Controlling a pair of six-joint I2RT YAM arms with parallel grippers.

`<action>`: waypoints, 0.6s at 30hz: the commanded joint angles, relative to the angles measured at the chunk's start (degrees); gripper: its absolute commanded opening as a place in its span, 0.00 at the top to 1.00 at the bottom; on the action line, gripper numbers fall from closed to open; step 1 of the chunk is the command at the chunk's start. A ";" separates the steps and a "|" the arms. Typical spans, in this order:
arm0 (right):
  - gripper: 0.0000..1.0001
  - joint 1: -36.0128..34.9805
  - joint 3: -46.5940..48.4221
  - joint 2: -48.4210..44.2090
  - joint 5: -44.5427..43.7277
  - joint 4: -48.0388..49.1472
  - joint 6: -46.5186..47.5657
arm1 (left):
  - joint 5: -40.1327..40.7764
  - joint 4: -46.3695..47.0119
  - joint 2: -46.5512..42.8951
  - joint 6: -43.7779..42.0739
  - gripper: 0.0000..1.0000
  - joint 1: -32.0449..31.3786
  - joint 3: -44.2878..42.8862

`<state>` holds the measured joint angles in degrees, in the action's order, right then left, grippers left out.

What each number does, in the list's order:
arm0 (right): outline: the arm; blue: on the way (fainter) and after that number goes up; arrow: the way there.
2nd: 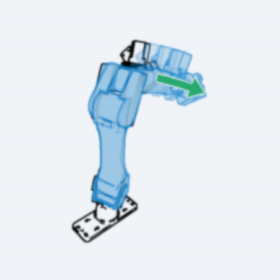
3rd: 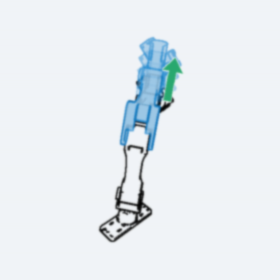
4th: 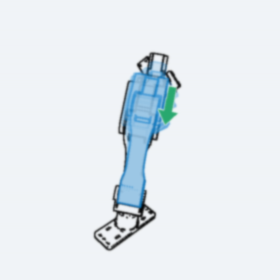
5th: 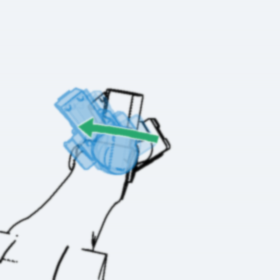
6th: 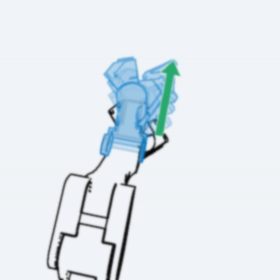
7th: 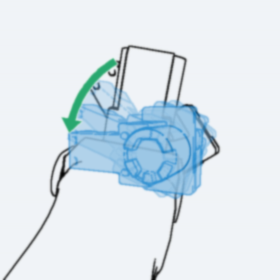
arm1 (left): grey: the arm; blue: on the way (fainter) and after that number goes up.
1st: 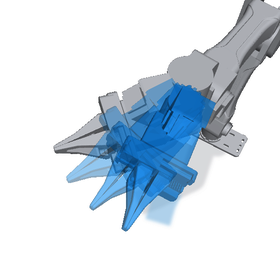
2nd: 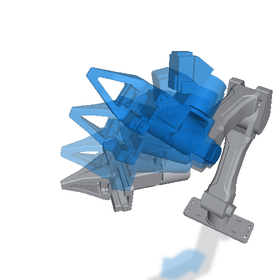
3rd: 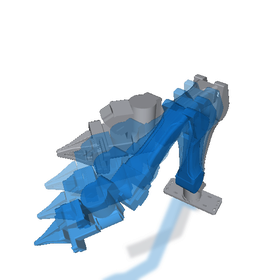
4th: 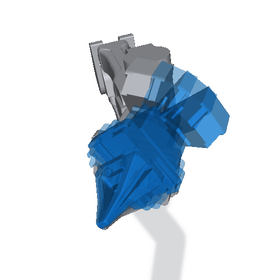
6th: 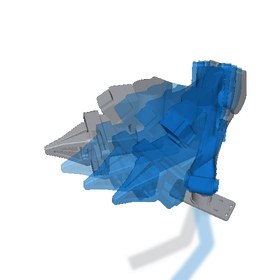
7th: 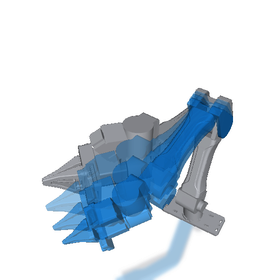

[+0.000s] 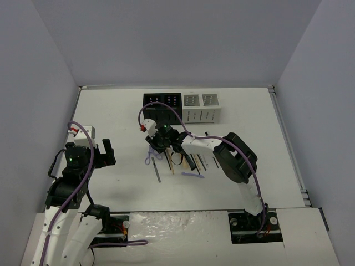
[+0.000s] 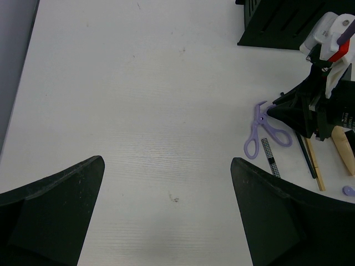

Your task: Organize the makeup

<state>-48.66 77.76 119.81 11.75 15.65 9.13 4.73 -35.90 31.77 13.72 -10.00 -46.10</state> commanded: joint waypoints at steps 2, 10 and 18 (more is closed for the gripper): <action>0.84 0.41 0.17 -0.86 0.36 3.60 -0.11 | -0.25 3.20 1.07 0.44 0.03 0.33 -1.28; 0.76 0.41 0.38 -2.30 0.30 3.42 0.19 | -0.42 3.20 1.19 0.52 0.03 0.33 -1.28; 0.75 0.41 1.06 -2.30 0.73 2.73 0.80 | -0.43 3.12 1.37 0.44 0.03 0.33 -1.29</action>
<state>-48.66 77.67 119.81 11.84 16.05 9.23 4.69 -35.90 31.98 13.72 -10.00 -46.11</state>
